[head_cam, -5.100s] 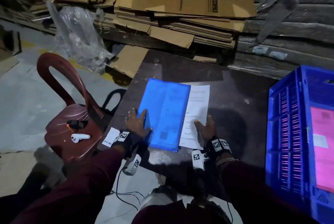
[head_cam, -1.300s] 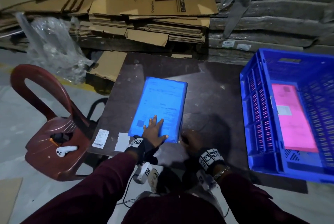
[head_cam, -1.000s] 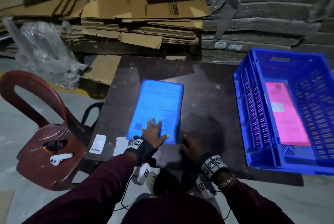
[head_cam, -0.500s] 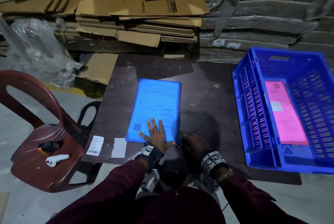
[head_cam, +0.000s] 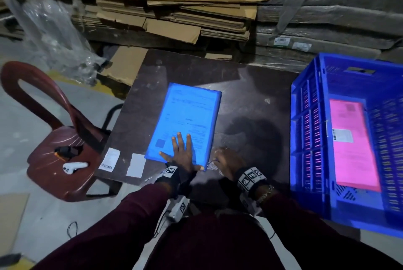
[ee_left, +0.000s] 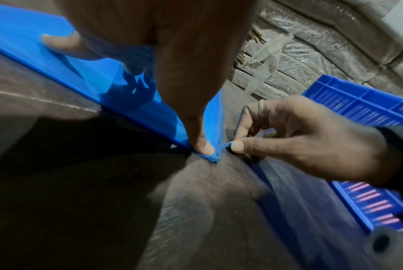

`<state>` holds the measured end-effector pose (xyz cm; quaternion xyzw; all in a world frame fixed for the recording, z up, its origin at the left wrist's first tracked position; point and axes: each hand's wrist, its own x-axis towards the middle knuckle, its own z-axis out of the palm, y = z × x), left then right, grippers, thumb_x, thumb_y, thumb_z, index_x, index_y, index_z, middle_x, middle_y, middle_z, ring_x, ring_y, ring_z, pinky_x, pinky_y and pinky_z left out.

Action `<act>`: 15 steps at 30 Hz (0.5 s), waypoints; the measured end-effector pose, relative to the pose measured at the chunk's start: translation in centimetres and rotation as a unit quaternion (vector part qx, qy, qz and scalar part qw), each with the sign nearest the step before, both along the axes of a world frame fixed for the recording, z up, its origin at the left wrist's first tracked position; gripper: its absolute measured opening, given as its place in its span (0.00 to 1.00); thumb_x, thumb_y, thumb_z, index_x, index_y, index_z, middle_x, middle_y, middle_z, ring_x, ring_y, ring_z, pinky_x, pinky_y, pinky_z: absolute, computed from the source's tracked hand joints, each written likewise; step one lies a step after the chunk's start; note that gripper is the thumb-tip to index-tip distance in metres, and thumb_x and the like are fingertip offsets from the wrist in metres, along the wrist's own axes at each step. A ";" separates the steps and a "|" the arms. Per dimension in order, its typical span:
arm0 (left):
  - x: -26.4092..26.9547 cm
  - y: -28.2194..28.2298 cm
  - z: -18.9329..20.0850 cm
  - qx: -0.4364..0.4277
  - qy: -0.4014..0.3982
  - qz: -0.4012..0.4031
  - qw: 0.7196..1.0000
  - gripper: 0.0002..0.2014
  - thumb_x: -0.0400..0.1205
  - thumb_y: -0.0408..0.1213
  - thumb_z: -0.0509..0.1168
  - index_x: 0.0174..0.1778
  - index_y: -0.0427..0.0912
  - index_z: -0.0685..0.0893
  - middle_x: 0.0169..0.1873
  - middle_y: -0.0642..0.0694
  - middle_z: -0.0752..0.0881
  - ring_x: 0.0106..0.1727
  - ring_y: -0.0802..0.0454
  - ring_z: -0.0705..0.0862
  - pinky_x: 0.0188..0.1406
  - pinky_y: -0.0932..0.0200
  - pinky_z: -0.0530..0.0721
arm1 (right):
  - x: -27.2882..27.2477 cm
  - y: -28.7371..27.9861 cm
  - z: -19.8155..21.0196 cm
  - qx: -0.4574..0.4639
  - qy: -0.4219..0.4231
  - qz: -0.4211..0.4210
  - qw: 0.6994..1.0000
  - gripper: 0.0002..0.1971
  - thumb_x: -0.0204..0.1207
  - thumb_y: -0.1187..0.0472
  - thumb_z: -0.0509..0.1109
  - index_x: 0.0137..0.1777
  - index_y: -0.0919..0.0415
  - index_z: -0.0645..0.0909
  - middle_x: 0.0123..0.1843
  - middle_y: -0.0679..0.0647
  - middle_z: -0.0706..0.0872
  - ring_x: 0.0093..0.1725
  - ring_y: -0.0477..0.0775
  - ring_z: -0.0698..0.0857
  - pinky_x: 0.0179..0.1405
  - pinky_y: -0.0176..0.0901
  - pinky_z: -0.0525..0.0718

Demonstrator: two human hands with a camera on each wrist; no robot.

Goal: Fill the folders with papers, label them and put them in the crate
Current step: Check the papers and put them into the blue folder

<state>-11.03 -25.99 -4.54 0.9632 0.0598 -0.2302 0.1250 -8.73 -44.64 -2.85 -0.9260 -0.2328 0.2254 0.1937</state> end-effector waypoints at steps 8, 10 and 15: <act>-0.8 1.3 -1.3 0.013 -0.036 -0.032 0.999 0.66 0.53 0.88 0.36 0.86 0.53 0.47 0.86 0.43 0.43 0.86 0.39 0.44 0.62 0.08 0.49 | 3.8 -1.2 -1.5 0.043 -0.016 0.009 0.999 0.08 0.75 0.54 0.72 0.39 0.55 0.79 0.49 0.54 0.82 0.54 0.57 0.80 0.51 0.51 0.79; -0.9 1.7 -1.7 0.015 -0.037 -0.039 0.998 0.64 0.55 0.88 0.38 0.86 0.55 0.42 0.86 0.44 0.39 0.86 0.40 0.40 0.64 0.09 0.47 | 4.8 -1.4 -1.5 0.054 -0.026 0.016 0.998 0.09 0.73 0.54 0.75 0.38 0.58 0.80 0.49 0.55 0.83 0.52 0.57 0.79 0.48 0.48 0.75; -1.4 2.0 -1.9 0.002 -0.068 -0.040 0.997 0.61 0.58 0.88 0.43 0.86 0.58 0.41 0.86 0.48 0.38 0.86 0.43 0.38 0.67 0.11 0.43 | 7.2 -2.4 -2.6 0.097 -0.053 -0.032 0.993 0.09 0.65 0.58 0.82 0.34 0.52 0.83 0.41 0.51 0.86 0.46 0.59 0.83 0.47 0.49 0.82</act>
